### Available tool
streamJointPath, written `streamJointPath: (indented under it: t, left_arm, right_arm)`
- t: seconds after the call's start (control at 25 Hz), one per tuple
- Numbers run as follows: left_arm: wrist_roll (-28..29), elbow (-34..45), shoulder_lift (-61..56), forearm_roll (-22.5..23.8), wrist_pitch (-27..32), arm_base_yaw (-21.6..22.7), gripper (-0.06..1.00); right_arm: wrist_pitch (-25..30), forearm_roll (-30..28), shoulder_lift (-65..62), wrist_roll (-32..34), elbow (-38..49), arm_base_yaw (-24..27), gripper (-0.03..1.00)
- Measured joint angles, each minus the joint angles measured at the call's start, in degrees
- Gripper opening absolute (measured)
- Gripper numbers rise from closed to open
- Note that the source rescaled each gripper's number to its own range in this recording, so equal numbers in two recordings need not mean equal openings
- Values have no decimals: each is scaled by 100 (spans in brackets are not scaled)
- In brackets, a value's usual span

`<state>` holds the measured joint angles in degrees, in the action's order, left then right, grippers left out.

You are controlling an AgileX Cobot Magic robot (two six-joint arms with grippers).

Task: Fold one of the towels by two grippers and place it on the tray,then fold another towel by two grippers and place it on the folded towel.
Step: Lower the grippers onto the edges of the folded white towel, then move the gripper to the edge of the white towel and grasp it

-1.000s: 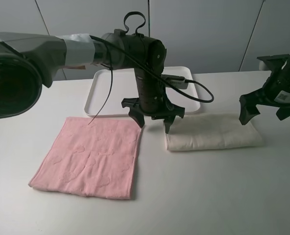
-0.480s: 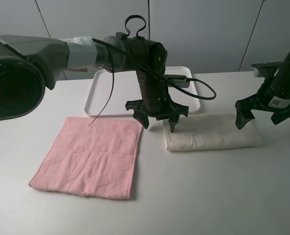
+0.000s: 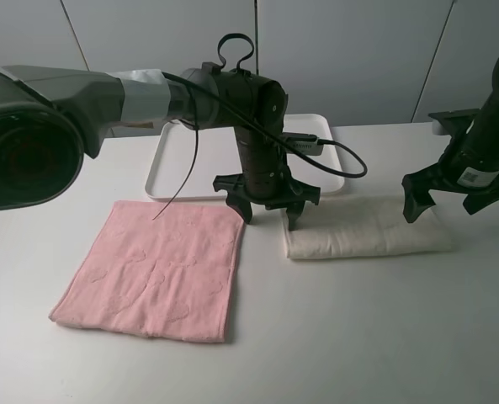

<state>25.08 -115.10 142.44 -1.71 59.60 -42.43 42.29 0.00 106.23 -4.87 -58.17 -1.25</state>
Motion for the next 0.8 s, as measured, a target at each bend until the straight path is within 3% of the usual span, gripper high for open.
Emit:
streamJointPath:
  t: [0.44,0.8]
  left_arm:
    - [-44,-35,36,0,26,0,94]
    - [-228,-44,39,-11,26,0,94]
  right_arm:
    - [-21,-128,316,0,-118,49,100]
    - [-9,242,427,-65,-223,643,100]
